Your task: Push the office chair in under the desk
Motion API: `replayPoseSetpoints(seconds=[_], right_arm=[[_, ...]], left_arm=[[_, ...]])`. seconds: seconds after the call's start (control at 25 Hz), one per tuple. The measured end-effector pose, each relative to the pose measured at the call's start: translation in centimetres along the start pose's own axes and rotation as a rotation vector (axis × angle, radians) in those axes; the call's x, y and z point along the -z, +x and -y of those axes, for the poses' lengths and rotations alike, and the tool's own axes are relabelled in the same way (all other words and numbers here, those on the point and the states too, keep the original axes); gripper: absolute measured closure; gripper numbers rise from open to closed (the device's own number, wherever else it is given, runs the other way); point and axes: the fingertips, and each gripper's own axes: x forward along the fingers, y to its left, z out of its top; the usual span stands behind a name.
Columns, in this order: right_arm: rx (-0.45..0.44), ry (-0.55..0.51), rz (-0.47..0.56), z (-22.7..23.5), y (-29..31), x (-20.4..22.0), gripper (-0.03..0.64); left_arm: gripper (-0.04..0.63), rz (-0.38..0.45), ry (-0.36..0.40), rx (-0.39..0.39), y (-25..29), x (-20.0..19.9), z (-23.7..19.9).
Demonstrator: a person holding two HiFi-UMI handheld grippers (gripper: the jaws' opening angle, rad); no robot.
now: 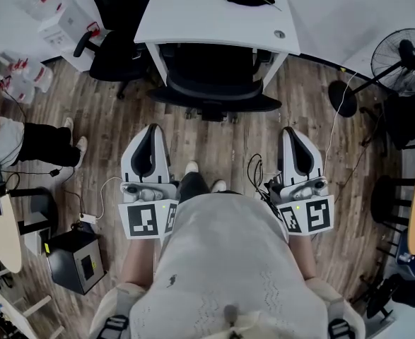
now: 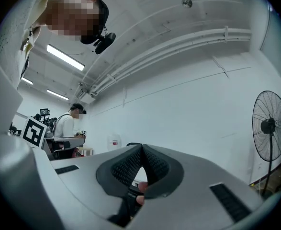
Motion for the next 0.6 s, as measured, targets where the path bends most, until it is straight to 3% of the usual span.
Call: replayPoseSetpoints(seconds=[0.6], right_arm=[[0.002, 0.023, -0.012, 0.61, 0.16, 0.76, 0.607]], left_arm=[[0.574, -0.013, 0.006, 0.002, 0.59, 0.59, 0.76]])
